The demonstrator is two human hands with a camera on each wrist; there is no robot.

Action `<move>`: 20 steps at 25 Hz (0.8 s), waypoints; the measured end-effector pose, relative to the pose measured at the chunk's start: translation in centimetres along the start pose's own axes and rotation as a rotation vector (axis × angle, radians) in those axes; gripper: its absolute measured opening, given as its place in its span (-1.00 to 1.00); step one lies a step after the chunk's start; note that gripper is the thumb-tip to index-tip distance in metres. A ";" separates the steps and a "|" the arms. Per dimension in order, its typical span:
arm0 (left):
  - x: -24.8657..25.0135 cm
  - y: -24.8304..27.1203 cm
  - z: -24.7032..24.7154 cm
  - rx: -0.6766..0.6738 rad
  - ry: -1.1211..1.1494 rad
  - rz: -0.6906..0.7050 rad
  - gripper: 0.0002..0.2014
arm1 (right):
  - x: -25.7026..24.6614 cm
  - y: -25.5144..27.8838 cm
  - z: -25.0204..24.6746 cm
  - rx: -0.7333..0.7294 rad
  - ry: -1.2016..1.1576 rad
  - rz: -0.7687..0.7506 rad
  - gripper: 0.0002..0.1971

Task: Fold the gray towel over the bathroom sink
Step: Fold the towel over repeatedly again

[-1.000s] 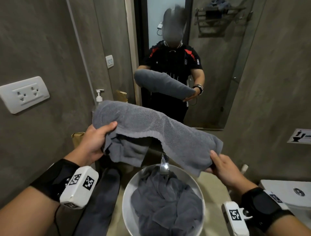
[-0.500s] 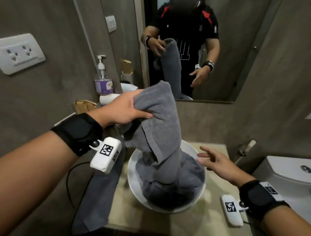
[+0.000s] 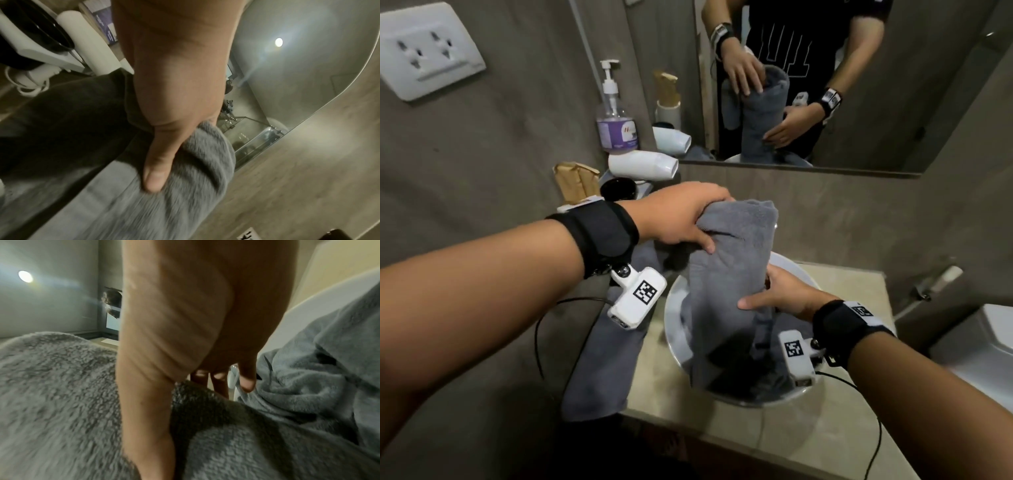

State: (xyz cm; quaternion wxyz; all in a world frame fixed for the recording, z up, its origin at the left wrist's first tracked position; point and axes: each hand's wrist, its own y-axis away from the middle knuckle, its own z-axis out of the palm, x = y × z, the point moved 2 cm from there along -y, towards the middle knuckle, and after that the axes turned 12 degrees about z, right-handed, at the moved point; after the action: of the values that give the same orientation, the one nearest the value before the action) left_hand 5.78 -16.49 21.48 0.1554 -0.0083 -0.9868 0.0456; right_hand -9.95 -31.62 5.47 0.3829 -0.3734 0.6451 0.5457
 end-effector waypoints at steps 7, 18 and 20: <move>-4.3 3.9 5.3 0.336 -0.110 -0.433 -0.48 | 1.4 -4.4 2.5 0.265 -0.307 0.024 -0.62; -2.8 14.0 19.4 0.020 0.476 -0.590 0.10 | -3.2 -11.1 4.8 0.427 -0.239 0.263 -0.10; -3.0 15.4 19.9 0.087 0.436 -0.666 0.23 | -4.1 -13.0 6.8 0.413 -0.240 0.318 -0.09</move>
State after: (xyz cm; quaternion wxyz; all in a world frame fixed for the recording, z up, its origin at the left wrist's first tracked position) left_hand 2.50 -2.96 0.30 0.3677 0.3089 -0.8766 0.0315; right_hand 4.12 -26.29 3.01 0.4342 -0.1144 0.7429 0.4964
